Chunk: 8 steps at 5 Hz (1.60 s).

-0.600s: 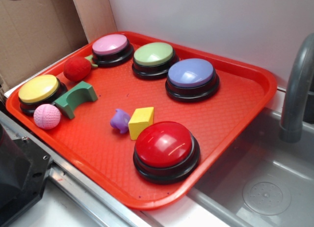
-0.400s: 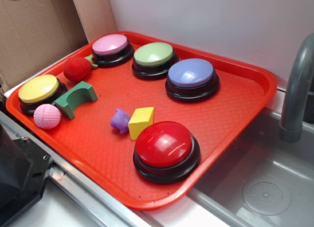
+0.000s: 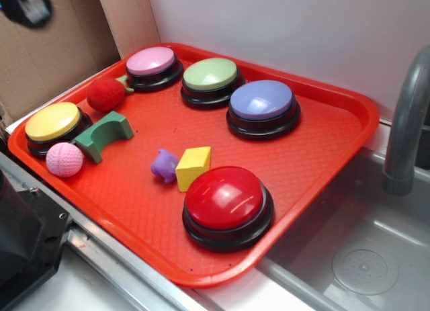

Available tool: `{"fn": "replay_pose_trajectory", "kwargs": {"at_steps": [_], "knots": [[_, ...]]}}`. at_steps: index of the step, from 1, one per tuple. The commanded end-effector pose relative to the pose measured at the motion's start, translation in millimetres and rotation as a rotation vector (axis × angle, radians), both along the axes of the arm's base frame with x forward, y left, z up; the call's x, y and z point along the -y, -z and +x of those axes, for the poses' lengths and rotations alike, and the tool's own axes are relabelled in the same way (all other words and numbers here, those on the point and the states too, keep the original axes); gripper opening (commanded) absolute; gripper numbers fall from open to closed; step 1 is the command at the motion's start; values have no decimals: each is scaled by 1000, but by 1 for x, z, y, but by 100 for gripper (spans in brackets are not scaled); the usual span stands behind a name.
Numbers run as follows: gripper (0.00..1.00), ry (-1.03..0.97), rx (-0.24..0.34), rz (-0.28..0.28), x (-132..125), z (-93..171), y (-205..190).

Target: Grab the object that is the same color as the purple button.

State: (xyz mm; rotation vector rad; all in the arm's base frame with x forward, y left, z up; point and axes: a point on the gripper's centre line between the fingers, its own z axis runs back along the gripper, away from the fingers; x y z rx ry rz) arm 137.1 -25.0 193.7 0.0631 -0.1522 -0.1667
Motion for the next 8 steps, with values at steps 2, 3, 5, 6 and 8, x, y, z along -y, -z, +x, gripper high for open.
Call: {"fn": "replay_pose_trajectory", "kwargs": {"at_steps": [2, 3, 5, 6, 8], "knots": [[100, 522, 73, -50, 5, 55, 101], [100, 602, 36, -46, 9, 62, 140], [100, 812, 4, -160, 27, 46, 166], [100, 815, -1, -150, 31, 45, 167], [0, 793, 16, -127, 36, 52, 178]]}}
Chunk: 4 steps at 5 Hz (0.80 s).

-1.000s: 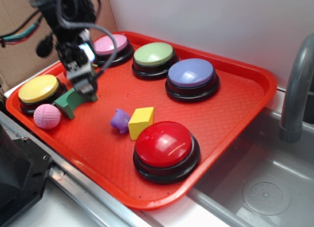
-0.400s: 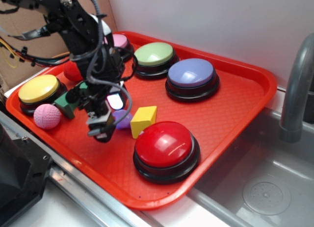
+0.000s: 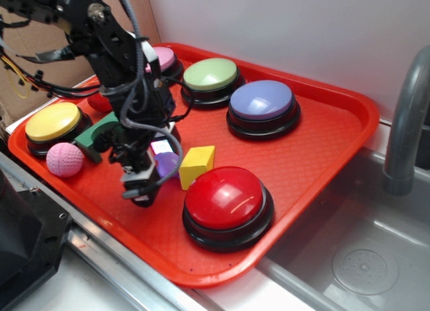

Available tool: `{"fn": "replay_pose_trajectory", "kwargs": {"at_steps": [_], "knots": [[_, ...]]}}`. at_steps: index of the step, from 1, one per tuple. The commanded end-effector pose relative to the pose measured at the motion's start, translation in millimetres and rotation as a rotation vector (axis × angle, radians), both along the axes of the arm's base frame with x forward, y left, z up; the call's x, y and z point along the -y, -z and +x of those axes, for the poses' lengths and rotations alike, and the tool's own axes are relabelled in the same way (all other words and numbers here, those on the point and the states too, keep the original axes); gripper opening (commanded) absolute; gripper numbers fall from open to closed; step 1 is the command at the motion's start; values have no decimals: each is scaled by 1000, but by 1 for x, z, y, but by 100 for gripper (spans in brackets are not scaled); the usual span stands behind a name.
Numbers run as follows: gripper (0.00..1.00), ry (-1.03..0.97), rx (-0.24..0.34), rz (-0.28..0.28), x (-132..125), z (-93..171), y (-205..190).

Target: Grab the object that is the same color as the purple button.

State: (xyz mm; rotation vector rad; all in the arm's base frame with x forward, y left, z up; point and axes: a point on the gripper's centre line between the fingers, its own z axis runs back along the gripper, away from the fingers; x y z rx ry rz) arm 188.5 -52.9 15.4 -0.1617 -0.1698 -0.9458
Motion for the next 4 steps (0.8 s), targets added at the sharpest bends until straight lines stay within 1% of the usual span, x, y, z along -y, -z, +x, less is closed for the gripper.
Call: {"fn": "replay_pose_trajectory", "kwargs": {"at_steps": [1, 2, 3, 4], "knots": [[0, -30, 38, 20, 9, 3, 0], [0, -90, 51, 47, 3, 3, -11], [0, -341, 18, 26, -15, 21, -61], [0, -591, 48, 41, -26, 36, -106]]}}
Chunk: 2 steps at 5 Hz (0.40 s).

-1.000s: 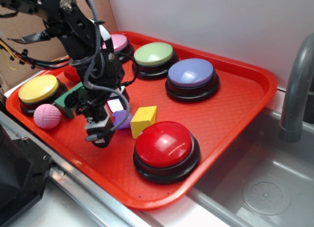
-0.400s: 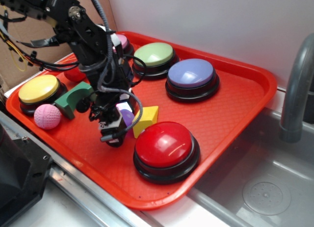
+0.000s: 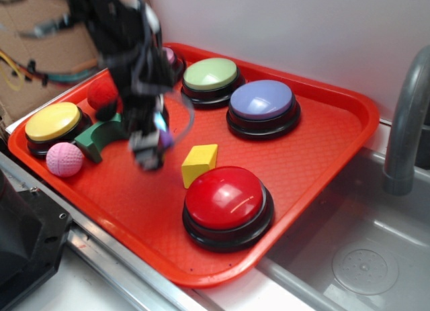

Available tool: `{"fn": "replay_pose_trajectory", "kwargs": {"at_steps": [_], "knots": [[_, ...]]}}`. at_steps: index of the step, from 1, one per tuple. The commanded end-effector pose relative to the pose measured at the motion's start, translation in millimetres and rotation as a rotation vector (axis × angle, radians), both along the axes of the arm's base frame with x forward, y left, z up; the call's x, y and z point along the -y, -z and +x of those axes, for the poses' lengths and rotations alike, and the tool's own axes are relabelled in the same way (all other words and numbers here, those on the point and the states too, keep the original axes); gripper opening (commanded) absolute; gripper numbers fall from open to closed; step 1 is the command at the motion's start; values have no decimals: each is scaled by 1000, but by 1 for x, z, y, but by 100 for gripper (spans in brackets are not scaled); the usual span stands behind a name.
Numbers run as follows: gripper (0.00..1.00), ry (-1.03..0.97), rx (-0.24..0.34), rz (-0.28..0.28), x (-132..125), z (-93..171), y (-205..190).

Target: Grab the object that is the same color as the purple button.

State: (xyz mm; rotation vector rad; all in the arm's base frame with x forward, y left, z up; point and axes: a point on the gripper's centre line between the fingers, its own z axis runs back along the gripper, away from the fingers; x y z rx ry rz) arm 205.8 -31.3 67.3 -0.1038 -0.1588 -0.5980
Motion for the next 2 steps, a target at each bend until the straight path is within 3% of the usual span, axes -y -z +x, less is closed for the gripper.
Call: {"fn": "replay_pose_trajectory", "kwargs": {"at_steps": [1, 2], "knots": [[0, -488, 78, 72, -17, 31, -82], [0, -740, 109, 48, -29, 37, -115]]}}
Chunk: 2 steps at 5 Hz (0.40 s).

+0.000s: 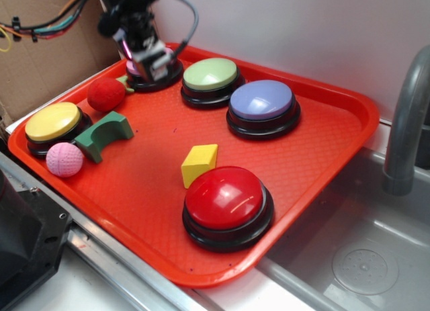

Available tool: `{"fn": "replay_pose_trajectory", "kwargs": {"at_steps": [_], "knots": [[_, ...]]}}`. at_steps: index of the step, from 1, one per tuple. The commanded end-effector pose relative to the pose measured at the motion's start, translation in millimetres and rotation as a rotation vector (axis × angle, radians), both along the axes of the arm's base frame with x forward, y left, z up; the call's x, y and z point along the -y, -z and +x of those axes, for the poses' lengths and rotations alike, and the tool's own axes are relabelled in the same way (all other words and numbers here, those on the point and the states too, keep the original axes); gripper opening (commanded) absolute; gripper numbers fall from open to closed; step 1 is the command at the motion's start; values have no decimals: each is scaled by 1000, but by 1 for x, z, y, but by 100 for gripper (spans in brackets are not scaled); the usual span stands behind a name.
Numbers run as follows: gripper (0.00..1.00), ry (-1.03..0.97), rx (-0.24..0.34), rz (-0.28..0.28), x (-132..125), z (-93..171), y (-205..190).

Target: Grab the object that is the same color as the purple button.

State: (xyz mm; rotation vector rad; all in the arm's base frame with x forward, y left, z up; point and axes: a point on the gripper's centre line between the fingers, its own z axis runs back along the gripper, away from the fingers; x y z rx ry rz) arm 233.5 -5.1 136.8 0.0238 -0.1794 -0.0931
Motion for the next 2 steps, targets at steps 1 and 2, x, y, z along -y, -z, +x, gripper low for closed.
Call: {"fn": "replay_pose_trajectory", "kwargs": {"at_steps": [1, 2], "knots": [[0, -325, 74, -57, -13, 13, -57], [0, -428, 19, -46, -22, 12, -58]]}}
